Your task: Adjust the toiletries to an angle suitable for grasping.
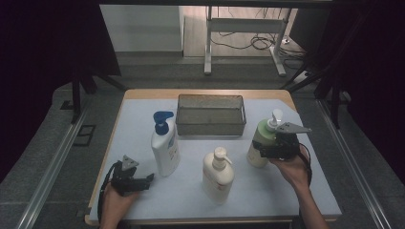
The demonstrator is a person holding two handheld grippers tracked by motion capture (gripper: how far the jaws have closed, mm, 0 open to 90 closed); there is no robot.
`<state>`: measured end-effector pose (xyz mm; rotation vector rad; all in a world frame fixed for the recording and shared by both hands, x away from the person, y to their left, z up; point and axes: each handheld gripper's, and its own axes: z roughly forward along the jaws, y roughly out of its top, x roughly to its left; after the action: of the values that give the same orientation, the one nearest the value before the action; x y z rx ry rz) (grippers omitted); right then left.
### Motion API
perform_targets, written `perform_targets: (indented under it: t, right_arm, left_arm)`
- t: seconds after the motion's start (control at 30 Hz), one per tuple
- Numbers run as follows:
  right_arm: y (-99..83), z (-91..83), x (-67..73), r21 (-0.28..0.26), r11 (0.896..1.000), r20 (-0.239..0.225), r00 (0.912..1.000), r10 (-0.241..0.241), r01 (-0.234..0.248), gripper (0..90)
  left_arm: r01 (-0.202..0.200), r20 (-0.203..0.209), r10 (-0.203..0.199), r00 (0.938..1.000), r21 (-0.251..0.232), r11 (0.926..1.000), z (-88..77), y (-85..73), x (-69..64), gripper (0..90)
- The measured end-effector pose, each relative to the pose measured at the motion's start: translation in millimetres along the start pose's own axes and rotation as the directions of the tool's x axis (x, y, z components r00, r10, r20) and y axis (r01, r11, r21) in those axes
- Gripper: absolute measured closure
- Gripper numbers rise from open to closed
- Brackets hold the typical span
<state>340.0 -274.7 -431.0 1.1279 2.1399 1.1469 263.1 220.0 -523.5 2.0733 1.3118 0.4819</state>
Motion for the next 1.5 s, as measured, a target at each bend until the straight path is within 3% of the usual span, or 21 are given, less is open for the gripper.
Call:
perform_targets:
  t: [0.47, 0.77, 1.5]
  right_arm:
    - [3.0, -4.2, 4.6, 0.025, 0.999, 0.017, 0.9996, -0.023, 0.023, 12.5]
    - [13.3, -9.8, 7.7, 0.021, 0.999, -0.023, 0.9995, -0.024, 0.024, 12.6]
    - [38.8, -1.8, 22.1, 0.005, 1.000, -0.095, 0.9951, -0.030, 0.030, 12.5]
  left_arm:
    - [0.000, 0.000, 0.000, 1.0000, 0.000, 1.0000, 0.0, 0.0, 0.0, 12.9]
    - [0.000, 0.000, 0.000, 1.0000, 0.000, 1.0000, 0.0, 0.0, 0.1, 12.9]
    - [0.004, 0.000, -0.004, 1.0000, -0.003, 1.0000, 0.2, 0.0, -0.2, 12.9]
